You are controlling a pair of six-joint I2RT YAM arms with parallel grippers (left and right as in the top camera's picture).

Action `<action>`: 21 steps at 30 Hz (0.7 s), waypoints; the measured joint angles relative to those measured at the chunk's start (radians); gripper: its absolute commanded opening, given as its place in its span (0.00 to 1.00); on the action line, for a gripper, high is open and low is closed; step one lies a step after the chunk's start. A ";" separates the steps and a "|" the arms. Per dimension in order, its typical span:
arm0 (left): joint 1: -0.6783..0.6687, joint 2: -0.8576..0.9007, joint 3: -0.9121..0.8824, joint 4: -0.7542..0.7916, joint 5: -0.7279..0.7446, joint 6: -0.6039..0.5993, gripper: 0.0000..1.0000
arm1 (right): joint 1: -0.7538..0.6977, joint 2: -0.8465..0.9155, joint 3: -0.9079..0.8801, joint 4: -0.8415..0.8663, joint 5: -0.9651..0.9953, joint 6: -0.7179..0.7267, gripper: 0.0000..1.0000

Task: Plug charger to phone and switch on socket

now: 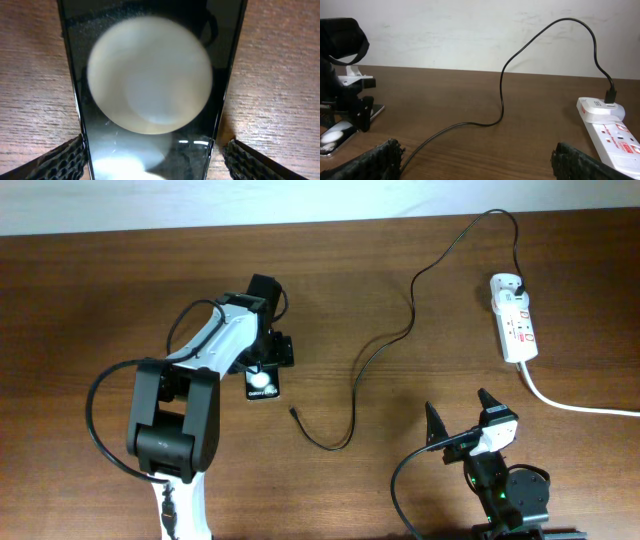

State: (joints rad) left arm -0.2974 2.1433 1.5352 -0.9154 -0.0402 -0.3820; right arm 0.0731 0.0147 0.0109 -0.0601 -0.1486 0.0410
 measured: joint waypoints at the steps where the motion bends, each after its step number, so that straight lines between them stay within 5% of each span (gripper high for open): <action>1: -0.008 0.000 0.000 -0.005 0.000 0.000 0.92 | 0.000 0.000 0.000 0.000 0.000 0.000 0.99; 6: -0.063 0.000 0.000 -0.039 0.034 0.001 0.99 | 0.000 0.000 0.000 0.000 0.000 0.000 0.99; 21: -0.070 0.000 -0.002 0.007 0.023 0.084 0.99 | 0.000 0.000 0.000 0.000 0.000 0.000 0.99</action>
State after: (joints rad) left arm -0.3676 2.1433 1.5330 -0.9081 -0.0170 -0.2981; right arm 0.0731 0.0147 0.0109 -0.0601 -0.1486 0.0410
